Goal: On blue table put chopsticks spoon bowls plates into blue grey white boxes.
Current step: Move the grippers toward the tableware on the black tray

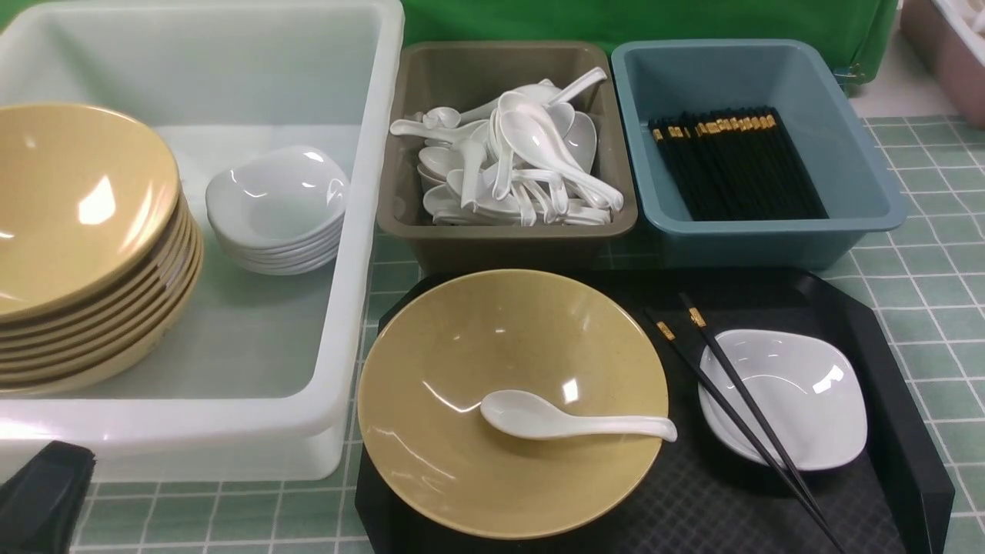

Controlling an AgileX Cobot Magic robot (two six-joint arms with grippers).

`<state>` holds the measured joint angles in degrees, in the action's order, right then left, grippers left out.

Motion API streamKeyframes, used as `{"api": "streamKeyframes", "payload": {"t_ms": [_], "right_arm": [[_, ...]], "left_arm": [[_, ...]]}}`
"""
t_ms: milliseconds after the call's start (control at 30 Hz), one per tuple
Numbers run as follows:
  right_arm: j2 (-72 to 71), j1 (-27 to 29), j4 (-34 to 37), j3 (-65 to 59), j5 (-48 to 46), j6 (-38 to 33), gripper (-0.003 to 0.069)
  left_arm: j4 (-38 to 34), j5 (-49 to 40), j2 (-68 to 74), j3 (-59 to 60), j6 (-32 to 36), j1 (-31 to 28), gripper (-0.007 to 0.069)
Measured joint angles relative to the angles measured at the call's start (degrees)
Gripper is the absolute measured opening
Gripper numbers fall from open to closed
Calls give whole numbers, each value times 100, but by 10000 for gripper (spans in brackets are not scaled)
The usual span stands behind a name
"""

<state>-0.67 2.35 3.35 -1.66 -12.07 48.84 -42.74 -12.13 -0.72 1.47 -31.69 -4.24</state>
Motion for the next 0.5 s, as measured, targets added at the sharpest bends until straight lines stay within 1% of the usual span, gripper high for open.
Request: {"api": "streamKeyframes", "payload": {"t_ms": [67, 133, 200, 233, 267, 367, 467, 500], "right_arm": [[0, 0, 96, 0, 67, 610, 237], [0, 0, 132, 0, 90, 745, 237], [0, 0, 152, 0, 103, 680, 237], [0, 0, 150, 0, 103, 472, 237], [0, 0, 155, 0, 103, 349, 237], [0, -7, 155, 0, 83, 301, 237], [0, -63, 157, 0, 78, 115, 237], [0, -73, 157, 0, 78, 79, 237]], "left_arm": [[-114, -14, 0, 0, -63, 0, 2], [-241, -24, 0, 0, -95, 0, 2], [-271, -29, 0, 0, -85, 0, 2], [-321, -41, 0, 0, 54, 4, 2], [-331, -113, 0, -109, 429, 35, 2], [-325, -241, 0, -650, 1442, 134, 2], [-149, -371, 0, -1398, 3104, 212, 2], [-131, -392, -5, -1513, 3221, 211, 2]]}}
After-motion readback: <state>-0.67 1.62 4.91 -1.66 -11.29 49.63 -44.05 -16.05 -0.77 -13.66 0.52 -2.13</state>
